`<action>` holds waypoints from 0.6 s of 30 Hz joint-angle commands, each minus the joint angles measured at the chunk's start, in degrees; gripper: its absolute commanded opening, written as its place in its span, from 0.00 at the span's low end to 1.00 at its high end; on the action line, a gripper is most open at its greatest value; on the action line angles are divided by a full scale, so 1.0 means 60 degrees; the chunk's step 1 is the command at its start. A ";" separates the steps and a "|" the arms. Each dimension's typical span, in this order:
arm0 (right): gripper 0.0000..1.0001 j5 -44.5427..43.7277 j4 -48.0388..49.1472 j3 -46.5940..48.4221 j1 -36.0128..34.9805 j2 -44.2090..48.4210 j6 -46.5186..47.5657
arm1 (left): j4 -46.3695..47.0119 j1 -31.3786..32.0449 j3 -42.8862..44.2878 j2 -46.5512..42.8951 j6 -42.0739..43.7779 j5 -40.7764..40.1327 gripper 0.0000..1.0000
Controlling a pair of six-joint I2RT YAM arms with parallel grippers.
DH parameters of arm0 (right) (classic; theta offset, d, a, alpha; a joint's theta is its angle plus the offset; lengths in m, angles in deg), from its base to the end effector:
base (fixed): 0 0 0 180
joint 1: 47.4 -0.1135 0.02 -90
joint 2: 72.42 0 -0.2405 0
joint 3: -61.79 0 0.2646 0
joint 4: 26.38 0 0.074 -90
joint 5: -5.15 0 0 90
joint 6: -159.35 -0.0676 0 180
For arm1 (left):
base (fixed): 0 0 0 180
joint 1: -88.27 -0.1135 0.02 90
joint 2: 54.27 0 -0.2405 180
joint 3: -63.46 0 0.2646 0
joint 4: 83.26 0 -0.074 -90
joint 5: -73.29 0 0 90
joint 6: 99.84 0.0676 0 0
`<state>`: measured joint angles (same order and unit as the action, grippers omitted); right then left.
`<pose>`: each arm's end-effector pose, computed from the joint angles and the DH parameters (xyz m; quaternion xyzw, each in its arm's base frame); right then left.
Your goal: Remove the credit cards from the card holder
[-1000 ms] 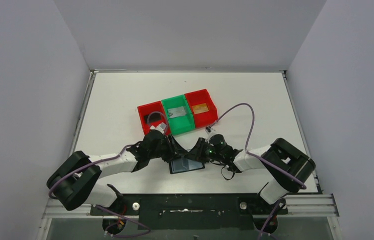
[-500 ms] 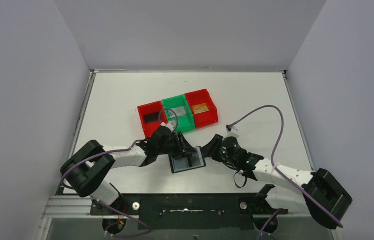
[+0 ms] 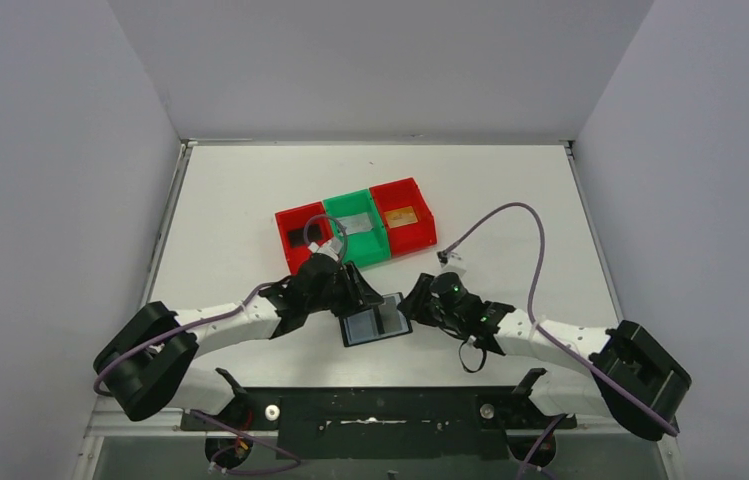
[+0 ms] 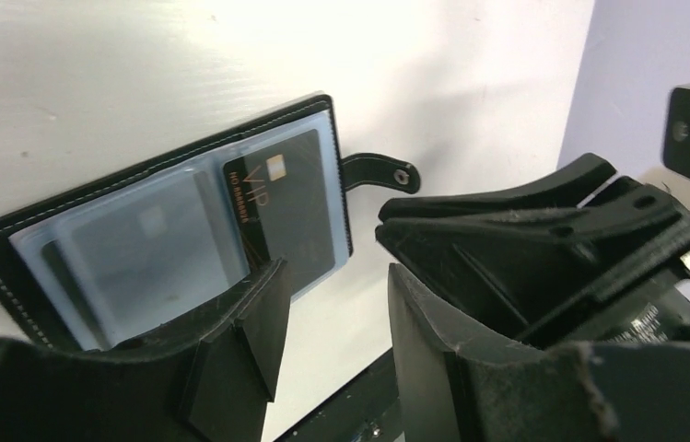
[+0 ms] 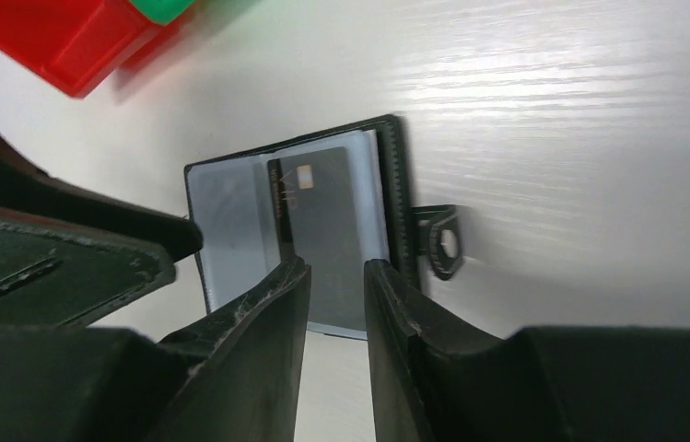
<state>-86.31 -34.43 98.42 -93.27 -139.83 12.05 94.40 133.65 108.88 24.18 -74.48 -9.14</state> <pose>0.1859 0.1892 0.1114 0.0953 0.8968 0.3312 0.2773 0.2105 -0.2260 0.1233 -0.1184 0.8791 -0.4088 0.2145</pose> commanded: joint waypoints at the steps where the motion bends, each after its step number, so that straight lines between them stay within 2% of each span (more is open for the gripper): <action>1: 0.29 0.0009 0.0353 0.1041 -0.0554 -0.0684 0.0683 | -0.0346 0.0003 0.0093 -0.0173 0.0139 -0.0408 0.43; 9: 0.23 -0.0320 -0.0435 0.1581 -0.0808 -0.1581 0.0499 | -0.0041 0.0005 0.0090 0.0034 0.0095 -0.0155 0.44; 18: 0.22 -0.0260 -0.0736 0.1539 -0.0703 -0.2189 0.0195 | 0.0237 0.0009 0.0143 0.0375 0.0109 0.0175 0.45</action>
<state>-86.15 -37.99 106.16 -98.01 -151.64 14.43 92.43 133.65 108.70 25.69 -74.30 -9.95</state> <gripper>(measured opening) 0.229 0.443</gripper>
